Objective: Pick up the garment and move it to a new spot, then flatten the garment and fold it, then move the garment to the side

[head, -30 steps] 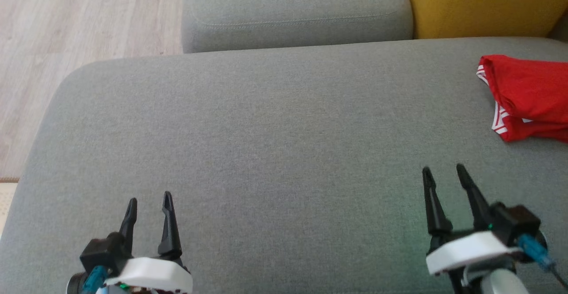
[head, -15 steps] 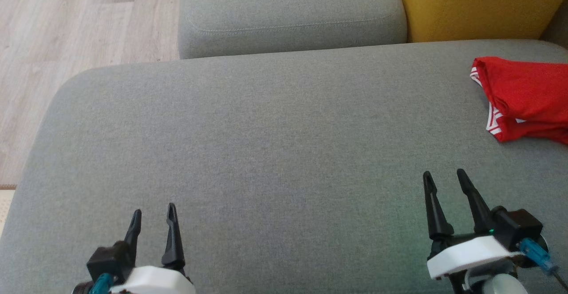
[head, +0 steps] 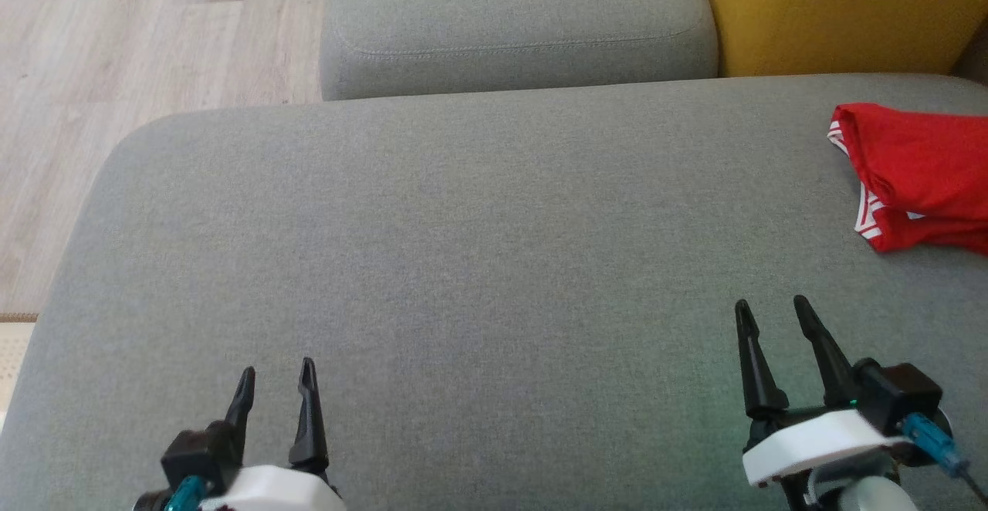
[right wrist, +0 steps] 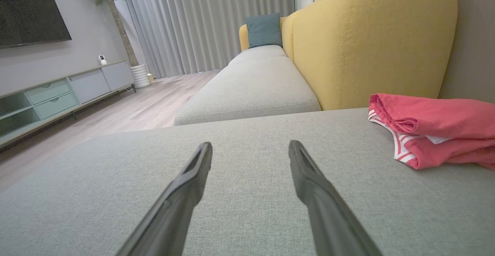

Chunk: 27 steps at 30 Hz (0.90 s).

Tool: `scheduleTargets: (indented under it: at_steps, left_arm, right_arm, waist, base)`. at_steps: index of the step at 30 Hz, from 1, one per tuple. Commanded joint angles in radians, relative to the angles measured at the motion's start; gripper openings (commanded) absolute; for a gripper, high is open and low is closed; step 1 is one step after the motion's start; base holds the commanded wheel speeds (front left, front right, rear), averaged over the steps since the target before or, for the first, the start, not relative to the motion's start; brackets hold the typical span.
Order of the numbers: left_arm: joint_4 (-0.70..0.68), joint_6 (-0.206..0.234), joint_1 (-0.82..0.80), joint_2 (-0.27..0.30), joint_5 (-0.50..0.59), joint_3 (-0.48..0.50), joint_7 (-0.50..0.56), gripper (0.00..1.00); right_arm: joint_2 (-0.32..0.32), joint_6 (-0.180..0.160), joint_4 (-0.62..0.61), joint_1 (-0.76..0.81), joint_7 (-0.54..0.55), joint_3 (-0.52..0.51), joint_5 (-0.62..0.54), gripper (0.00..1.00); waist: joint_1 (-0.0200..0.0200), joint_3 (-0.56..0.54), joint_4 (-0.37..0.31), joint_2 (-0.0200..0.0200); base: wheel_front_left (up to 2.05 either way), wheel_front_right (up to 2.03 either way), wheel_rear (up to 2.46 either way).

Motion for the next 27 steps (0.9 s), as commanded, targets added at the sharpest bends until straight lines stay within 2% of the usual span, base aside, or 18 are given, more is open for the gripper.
scheduleTargets:
  at_steps: [1,2,3,8,27]
  left_arm:
    - [-0.024,-0.003,-0.037,0.008,0.010,0.027,-0.012,1.00]
    - [-0.024,-0.004,-0.038,0.009,0.010,0.026,-0.012,1.00]
    - [0.004,0.000,0.000,0.000,0.000,-0.001,0.001,0.00]
    - [0.075,-0.001,0.024,-0.004,-0.010,0.000,0.005,0.00]
    - [0.077,-0.037,-0.016,-0.002,-0.209,0.039,0.054,0.00]
  right_arm:
    - [-0.003,-0.001,-0.033,-0.028,-0.002,0.019,0.003,1.00]
    - [-0.003,-0.001,-0.033,-0.027,-0.002,0.019,0.003,1.00]
    - [0.000,0.000,0.004,0.000,0.000,0.001,0.000,0.00]
    - [0.001,0.000,0.075,0.027,0.001,0.005,0.009,0.00]
    - [-0.009,0.000,0.075,-0.001,0.028,-0.007,0.226,0.00]
  waist:
    - [0.0001,0.001,0.002,-0.0001]
    - [0.0001,0.001,0.004,-0.0001]
    - [0.0001,0.001,0.004,-0.0001]
    - [0.0001,0.001,0.004,-0.0001]
    - [0.0001,0.008,0.005,-0.0001]
  base:
    - [0.00,0.00,0.00]
    - [0.00,0.00,0.00]
    - [0.00,0.00,0.00]
    - [0.00,0.00,0.00]
    - [0.00,0.00,0.00]
